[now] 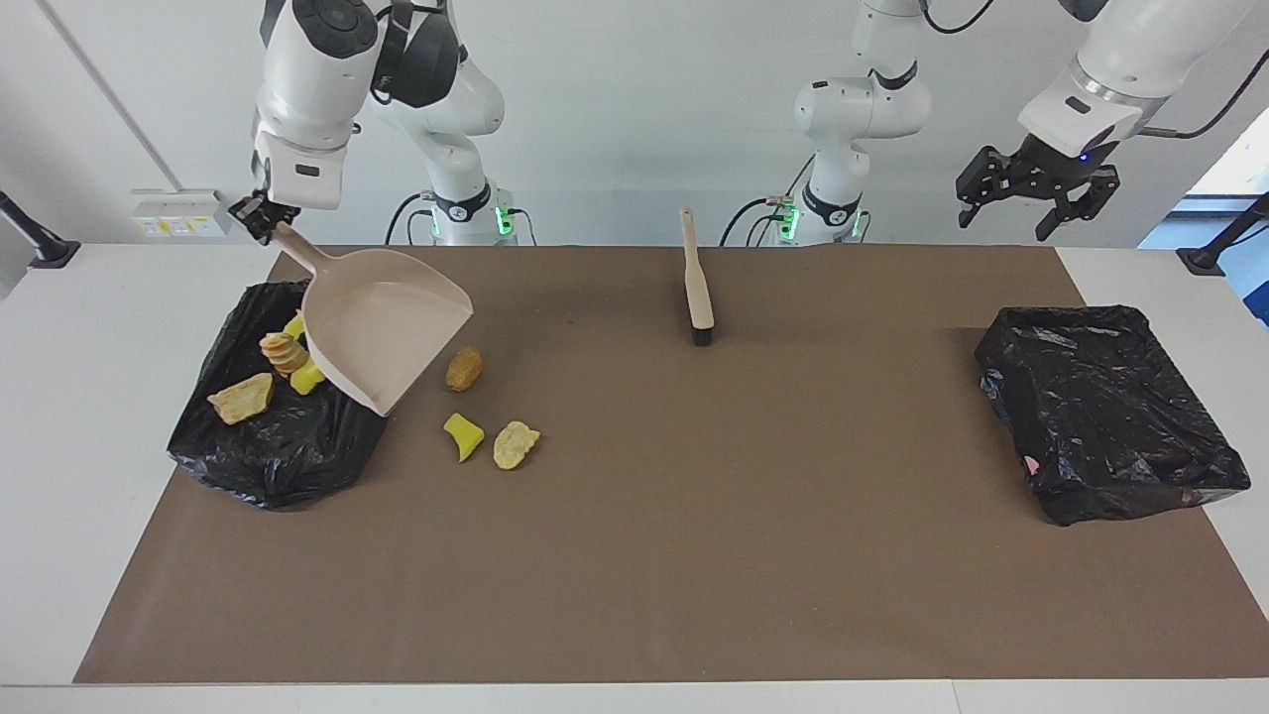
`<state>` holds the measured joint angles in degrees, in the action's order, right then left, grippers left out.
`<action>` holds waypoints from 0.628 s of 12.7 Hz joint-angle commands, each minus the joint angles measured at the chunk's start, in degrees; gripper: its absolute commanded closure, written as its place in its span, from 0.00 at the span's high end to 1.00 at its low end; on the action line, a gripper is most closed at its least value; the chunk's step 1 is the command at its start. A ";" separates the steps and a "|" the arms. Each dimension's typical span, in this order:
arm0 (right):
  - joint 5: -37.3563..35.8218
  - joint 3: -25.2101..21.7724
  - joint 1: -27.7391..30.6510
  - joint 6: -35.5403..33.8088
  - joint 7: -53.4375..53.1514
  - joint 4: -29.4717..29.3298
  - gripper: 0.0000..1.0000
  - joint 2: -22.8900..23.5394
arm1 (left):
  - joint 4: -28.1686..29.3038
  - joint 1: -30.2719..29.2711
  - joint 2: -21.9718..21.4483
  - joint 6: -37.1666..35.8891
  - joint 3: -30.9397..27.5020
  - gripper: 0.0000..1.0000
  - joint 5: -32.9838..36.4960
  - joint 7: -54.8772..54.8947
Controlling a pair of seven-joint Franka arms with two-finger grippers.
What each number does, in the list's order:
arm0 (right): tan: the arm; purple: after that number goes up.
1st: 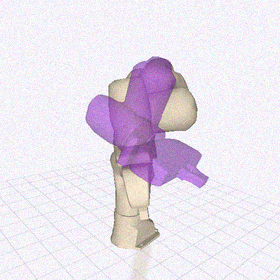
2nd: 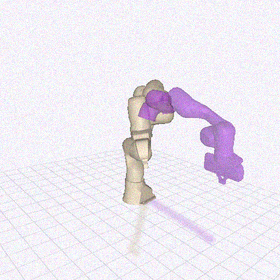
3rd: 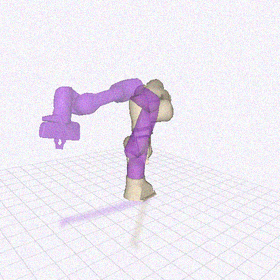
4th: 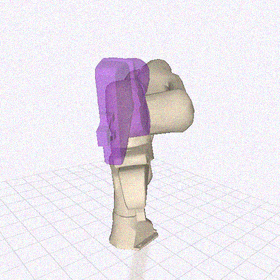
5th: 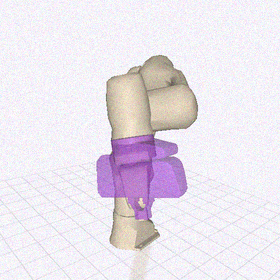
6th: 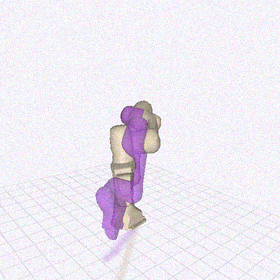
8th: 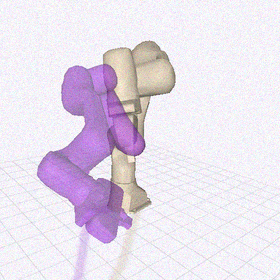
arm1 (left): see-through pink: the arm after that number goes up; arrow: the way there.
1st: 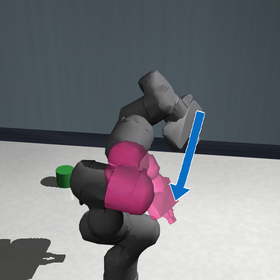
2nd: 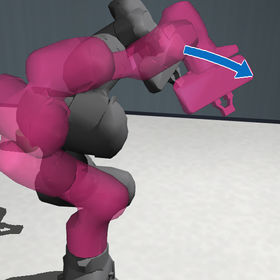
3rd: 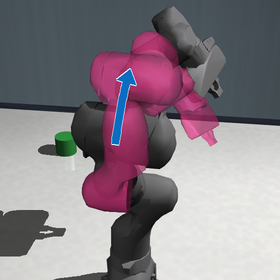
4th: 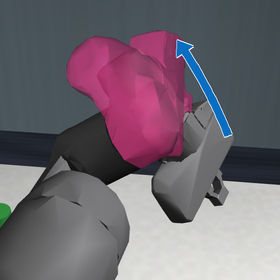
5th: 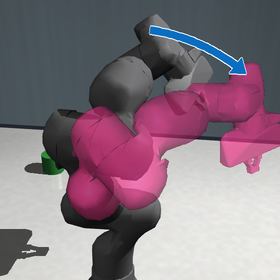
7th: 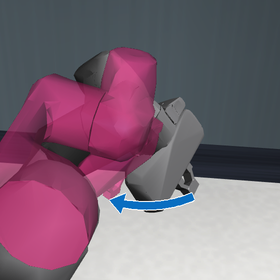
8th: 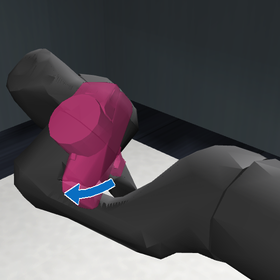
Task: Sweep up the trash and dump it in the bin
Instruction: 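Bring the empty dustpan back toward the table center with the right gripper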
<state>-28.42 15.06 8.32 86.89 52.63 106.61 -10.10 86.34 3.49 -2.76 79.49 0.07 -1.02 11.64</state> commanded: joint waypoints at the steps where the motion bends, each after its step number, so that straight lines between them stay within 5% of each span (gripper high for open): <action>1: 7.12 0.14 -3.47 -1.72 -12.67 -0.26 0.00 -0.36 | -1.35 1.18 0.39 -0.57 -1.04 1.00 1.38 -1.79; 4: 15.13 0.14 -10.23 -2.25 -32.19 -2.71 0.00 3.40 | -1.26 1.44 0.30 -0.74 -0.95 1.00 1.03 -1.80; 8: 17.52 0.14 -17.09 -2.43 -47.84 -10.79 0.00 14.02 | -1.26 1.52 0.30 -0.74 -0.86 1.00 0.94 -1.71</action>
<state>-12.22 15.42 -6.86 85.85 10.98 102.62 -3.04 86.22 3.69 -2.77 79.50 -0.09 -1.01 10.71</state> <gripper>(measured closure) 0.678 0.000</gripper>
